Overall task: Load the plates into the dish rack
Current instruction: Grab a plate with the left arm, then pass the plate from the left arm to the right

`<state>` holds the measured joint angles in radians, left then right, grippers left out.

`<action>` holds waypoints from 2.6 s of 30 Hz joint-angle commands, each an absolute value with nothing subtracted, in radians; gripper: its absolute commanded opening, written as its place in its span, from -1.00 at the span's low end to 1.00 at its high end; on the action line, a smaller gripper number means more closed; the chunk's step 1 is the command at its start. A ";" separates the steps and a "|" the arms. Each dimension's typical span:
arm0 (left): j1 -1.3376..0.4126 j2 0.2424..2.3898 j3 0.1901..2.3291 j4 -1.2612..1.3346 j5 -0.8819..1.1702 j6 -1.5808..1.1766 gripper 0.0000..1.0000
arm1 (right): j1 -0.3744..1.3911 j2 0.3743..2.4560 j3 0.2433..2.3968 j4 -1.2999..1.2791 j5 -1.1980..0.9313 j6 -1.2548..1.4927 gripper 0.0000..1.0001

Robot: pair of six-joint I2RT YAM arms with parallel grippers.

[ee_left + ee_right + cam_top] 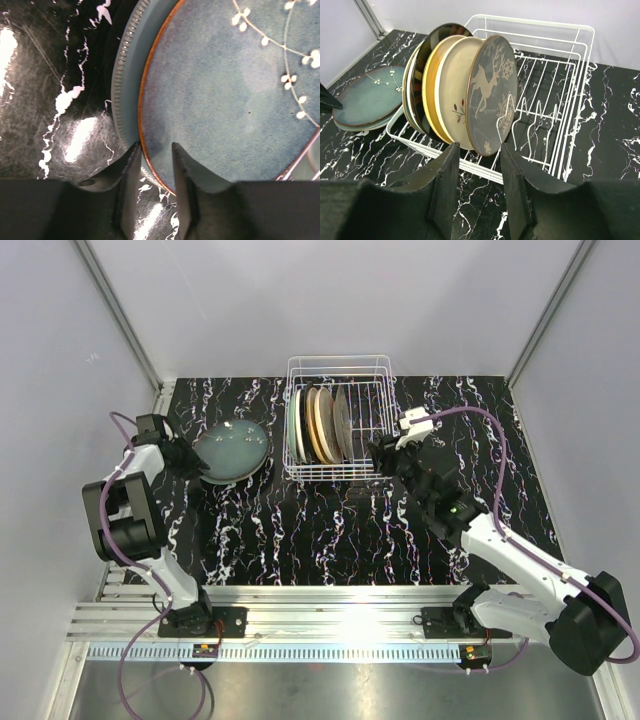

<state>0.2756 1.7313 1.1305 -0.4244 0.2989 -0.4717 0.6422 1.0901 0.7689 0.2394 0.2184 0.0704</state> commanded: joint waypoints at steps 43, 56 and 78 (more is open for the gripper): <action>0.279 1.420 1.121 -0.500 0.104 -0.465 -1.00 | 1.111 1.896 1.449 0.241 -0.017 -0.541 0.39; 0.282 1.355 1.129 -0.500 0.107 -0.488 -1.00 | 1.111 2.169 1.706 0.229 0.018 -0.632 0.52; 0.293 1.272 1.120 -0.486 0.291 -0.525 -1.00 | 1.101 2.497 2.060 0.310 0.183 -0.739 0.00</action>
<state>0.2924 1.3193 1.1076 -0.5468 0.2008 -0.5179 1.1030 2.4950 2.0048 0.2180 0.1394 -0.7231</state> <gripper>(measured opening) 0.056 0.558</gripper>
